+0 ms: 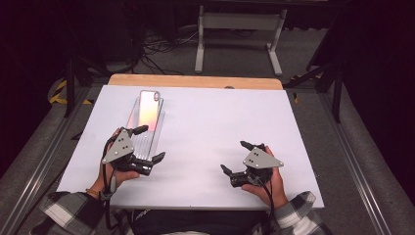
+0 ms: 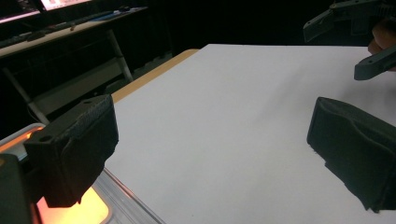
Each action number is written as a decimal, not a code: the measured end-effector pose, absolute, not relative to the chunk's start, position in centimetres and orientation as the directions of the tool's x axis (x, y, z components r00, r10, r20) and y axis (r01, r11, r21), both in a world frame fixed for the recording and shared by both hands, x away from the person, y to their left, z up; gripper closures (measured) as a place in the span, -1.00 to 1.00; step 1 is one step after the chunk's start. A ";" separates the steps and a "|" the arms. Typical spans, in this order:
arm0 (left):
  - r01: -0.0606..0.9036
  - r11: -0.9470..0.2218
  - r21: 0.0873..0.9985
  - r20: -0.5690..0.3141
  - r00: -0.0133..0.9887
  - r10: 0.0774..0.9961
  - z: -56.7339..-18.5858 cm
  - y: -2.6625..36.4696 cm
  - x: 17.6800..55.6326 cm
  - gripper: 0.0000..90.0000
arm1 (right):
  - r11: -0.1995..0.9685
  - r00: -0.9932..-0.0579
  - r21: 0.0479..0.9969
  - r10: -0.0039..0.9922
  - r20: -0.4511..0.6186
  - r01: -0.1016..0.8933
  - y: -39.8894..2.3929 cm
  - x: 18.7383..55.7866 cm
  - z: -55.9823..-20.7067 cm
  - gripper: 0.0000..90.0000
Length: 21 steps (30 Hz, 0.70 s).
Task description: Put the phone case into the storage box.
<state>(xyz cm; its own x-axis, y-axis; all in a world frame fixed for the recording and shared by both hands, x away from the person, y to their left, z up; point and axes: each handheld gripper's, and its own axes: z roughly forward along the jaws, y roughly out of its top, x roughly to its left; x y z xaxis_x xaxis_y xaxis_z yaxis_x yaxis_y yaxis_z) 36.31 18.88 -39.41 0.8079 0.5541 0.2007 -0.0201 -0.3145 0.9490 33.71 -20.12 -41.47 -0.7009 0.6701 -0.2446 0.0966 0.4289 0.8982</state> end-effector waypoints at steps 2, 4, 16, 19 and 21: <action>-0.021 -0.314 0.949 0.199 0.814 0.546 -39.5 18.9 36.2 -0.94 | 0.431 -0.701 0.897 0.668 -0.248 0.094 -20.1 33.6 -41.4 -0.91; -0.024 -0.325 0.946 0.207 0.813 0.545 -39.6 18.7 36.1 -0.94 | 0.431 -0.700 0.897 0.669 -0.249 0.093 -20.1 33.6 -41.4 -0.90; -0.020 -0.349 0.937 0.217 0.815 0.537 -40.3 18.8 35.8 -0.95 | 0.436 -0.689 0.895 0.677 -0.257 0.095 -20.4 33.1 -41.5 -0.90; -0.023 -0.349 0.937 0.221 0.811 0.542 -40.7 18.9 35.5 -0.95 | 0.437 -0.686 0.895 0.680 -0.261 0.093 -20.5 33.0 -41.5 -0.90; -0.021 -0.352 0.936 0.222 0.811 0.541 -40.8 19.0 35.4 -0.95 | 0.440 -0.685 0.894 0.679 -0.264 0.091 -20.5 32.9 -41.5 -0.90</action>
<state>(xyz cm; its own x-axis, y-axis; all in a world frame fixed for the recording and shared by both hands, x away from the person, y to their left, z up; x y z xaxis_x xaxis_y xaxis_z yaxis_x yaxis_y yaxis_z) 35.41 18.98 -40.83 0.8110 0.5412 0.2221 -0.0214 -0.3520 0.9358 32.95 -20.52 -41.47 -0.6851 0.6789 -0.2640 0.0913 0.4396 0.8935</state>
